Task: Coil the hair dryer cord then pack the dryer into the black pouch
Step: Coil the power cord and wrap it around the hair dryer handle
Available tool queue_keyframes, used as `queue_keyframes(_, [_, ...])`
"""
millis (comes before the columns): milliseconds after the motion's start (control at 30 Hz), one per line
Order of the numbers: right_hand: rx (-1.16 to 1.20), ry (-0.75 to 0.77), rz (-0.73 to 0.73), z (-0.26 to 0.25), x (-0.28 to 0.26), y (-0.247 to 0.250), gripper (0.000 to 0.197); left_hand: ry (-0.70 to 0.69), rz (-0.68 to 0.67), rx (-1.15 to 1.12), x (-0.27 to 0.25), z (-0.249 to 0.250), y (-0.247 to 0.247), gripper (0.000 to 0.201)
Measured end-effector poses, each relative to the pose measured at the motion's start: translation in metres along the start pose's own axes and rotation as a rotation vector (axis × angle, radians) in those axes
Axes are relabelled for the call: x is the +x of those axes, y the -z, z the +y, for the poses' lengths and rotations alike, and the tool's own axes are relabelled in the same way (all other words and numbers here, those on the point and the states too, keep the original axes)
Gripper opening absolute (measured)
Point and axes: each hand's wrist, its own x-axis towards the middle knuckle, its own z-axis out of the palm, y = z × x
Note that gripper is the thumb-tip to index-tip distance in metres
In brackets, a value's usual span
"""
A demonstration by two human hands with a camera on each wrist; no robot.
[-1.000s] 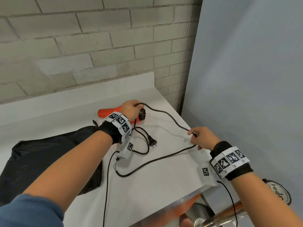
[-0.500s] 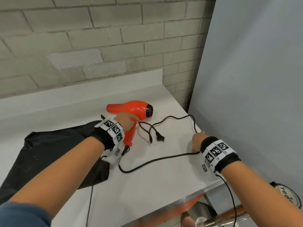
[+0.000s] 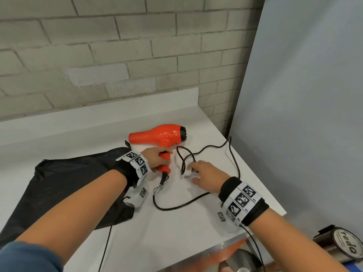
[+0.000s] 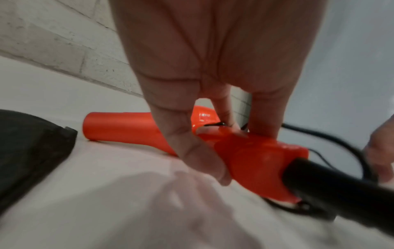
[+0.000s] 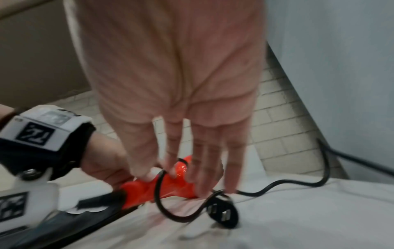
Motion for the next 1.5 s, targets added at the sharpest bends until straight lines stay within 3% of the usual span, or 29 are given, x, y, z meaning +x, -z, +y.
queue_keyframes(67, [0.093, 0.172, -0.010, -0.015, 0.001, -0.001, 0.060, -0.023, -0.030, -0.079, -0.002, 0.009, 0.006, 0.041])
queue_keyframes(167, [0.083, 0.295, 0.129, -0.026, 0.010, -0.001, 0.069, -0.068, -0.049, -0.246, -0.008, 0.026, 0.015, 0.035])
queue_keyframes(267, [0.175, 0.371, 0.357, -0.030, 0.017, 0.007, 0.045, -0.073, -0.087, -0.379, -0.013, 0.035, 0.022, 0.051])
queue_keyframes(333, [0.277, 0.399, 0.488, -0.034, 0.018, 0.017, 0.028, -0.147, -0.104, -0.332, -0.021, 0.039, 0.023, 0.061])
queue_keyframes(467, [0.362, 0.390, 0.549, -0.043, 0.016, 0.041, 0.025, -0.403, 0.063, -0.038, -0.028, 0.035, 0.022, 0.032])
queue_keyframes(533, [0.368, 0.373, 0.558, -0.046, 0.014, 0.050, 0.029, -0.451, 0.137, 0.009, -0.026, 0.032, 0.018, 0.017])
queue_keyframes(700, [0.544, 0.291, 0.496, -0.052, 0.005, 0.062, 0.028, -0.433, 0.181, -0.114, -0.031, 0.037, 0.014, 0.025])
queue_keyframes(833, [0.665, 0.225, 0.311, -0.051, -0.001, 0.053, 0.012, -0.358, 0.244, -0.243, -0.027, 0.039, 0.022, 0.009])
queue_keyframes(900, [0.619, 0.252, 0.198, -0.049, -0.002, 0.045, 0.014, -0.340, 0.258, -0.261, -0.026, 0.038, 0.023, 0.012])
queue_keyframes(967, [0.523, 0.288, 0.173, -0.048, 0.001, 0.036, 0.025, -0.333, 0.254, -0.229, -0.026, 0.038, 0.023, 0.014])
queue_keyframes(1133, [0.284, 0.295, 0.466, -0.051, 0.016, 0.025, 0.025, -0.315, 0.260, -0.217, -0.027, 0.041, 0.023, 0.026])
queue_keyframes(1333, [0.291, 0.386, 0.572, -0.047, 0.029, 0.020, 0.013, -0.343, 0.242, -0.187, -0.031, 0.042, 0.024, 0.009])
queue_keyframes(1400, [0.313, 0.376, 0.616, -0.045, 0.028, 0.025, 0.011, -0.345, 0.221, -0.113, -0.032, 0.040, 0.028, 0.018])
queue_keyframes(1500, [0.455, 0.377, 0.792, -0.043, 0.021, 0.044, 0.012, -0.331, 0.185, -0.058, -0.035, 0.036, 0.034, 0.030])
